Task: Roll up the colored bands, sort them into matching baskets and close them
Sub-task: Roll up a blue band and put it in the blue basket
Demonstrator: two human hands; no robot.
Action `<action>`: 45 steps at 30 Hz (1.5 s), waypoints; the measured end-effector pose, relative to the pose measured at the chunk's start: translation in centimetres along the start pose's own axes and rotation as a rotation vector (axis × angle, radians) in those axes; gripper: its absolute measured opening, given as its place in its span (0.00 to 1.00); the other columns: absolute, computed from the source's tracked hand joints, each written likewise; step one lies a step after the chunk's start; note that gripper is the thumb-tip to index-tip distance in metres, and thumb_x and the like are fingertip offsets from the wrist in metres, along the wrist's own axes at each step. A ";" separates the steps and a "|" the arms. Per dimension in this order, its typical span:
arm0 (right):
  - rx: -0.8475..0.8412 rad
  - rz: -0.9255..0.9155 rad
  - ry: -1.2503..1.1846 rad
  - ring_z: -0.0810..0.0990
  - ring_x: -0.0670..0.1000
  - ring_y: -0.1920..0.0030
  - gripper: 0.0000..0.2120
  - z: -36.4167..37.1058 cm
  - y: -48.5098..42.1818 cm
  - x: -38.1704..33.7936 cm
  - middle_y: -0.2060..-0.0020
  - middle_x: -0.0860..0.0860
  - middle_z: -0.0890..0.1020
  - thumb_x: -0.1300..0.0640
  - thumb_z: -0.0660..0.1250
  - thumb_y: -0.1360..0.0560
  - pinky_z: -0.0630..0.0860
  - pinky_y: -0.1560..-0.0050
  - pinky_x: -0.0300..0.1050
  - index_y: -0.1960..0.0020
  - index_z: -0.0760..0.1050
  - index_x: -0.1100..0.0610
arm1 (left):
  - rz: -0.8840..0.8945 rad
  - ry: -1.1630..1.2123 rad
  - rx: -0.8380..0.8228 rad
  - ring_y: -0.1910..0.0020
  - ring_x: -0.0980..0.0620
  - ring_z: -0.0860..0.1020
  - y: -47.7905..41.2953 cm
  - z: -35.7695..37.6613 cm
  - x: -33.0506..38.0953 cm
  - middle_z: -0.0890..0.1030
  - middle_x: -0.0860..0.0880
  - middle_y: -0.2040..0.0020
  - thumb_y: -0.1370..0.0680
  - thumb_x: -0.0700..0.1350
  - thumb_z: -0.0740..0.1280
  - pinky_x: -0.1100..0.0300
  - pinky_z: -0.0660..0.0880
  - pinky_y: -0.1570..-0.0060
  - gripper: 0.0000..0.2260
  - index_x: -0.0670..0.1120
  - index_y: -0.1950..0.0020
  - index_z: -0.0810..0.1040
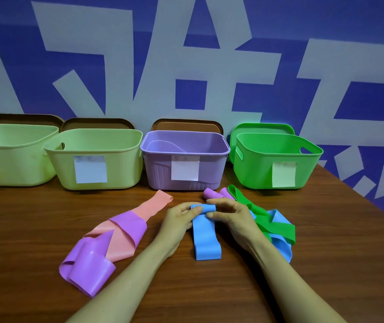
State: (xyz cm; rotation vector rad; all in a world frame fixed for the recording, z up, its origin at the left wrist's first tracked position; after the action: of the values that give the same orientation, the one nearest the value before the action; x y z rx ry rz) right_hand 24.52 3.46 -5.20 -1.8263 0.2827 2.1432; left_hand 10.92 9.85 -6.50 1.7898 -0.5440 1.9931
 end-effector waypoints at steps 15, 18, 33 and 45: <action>-0.008 -0.023 -0.035 0.81 0.53 0.51 0.07 0.0 -0.1 0.2 0.51 0.58 0.83 0.62 0.70 0.27 0.79 0.47 0.46 0.50 0.80 0.62 | 0.016 -0.031 -0.047 0.44 0.52 0.80 0.0 0.3 0.0 0.81 0.48 0.42 0.25 0.38 0.70 0.57 0.78 0.44 0.17 0.46 0.37 0.74; -0.014 -0.019 -0.086 0.82 0.50 0.54 0.08 0.0 -0.1 0.2 0.50 0.57 0.83 0.62 0.70 0.28 0.79 0.56 0.40 0.49 0.79 0.62 | 0.005 -0.038 -0.023 0.49 0.51 0.82 0.0 0.2 0.0 0.83 0.46 0.47 0.28 0.38 0.73 0.57 0.80 0.50 0.18 0.44 0.39 0.75; -0.030 -0.021 0.001 0.82 0.54 0.53 0.13 0.0 0.1 -0.2 0.53 0.57 0.84 0.74 0.71 0.34 0.78 0.47 0.48 0.55 0.81 0.59 | -0.020 0.096 0.047 0.49 0.49 0.82 0.1 0.0 0.2 0.83 0.43 0.47 0.26 0.44 0.72 0.58 0.79 0.50 0.14 0.43 0.44 0.75; -0.030 -0.017 0.091 0.76 0.49 0.57 0.11 0.3 -0.1 0.4 0.58 0.54 0.79 0.51 0.71 0.30 0.74 0.57 0.39 0.54 0.77 0.58 | 0.017 0.118 0.023 0.49 0.50 0.82 0.3 -0.3 0.7 0.83 0.45 0.47 0.26 0.35 0.70 0.62 0.78 0.54 0.14 0.43 0.43 0.72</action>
State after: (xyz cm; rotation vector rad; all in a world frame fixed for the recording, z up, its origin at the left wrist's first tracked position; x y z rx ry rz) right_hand 24.18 3.69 -5.52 -1.9396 0.2558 2.0669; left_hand 10.48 9.76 -5.85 1.6734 -0.5023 2.1084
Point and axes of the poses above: each hand's wrist, its own y-axis away from the middle knuckle, its own z-axis out of the palm, x = y × z, the point moved 5 cm from there along -y, towards the middle knuckle
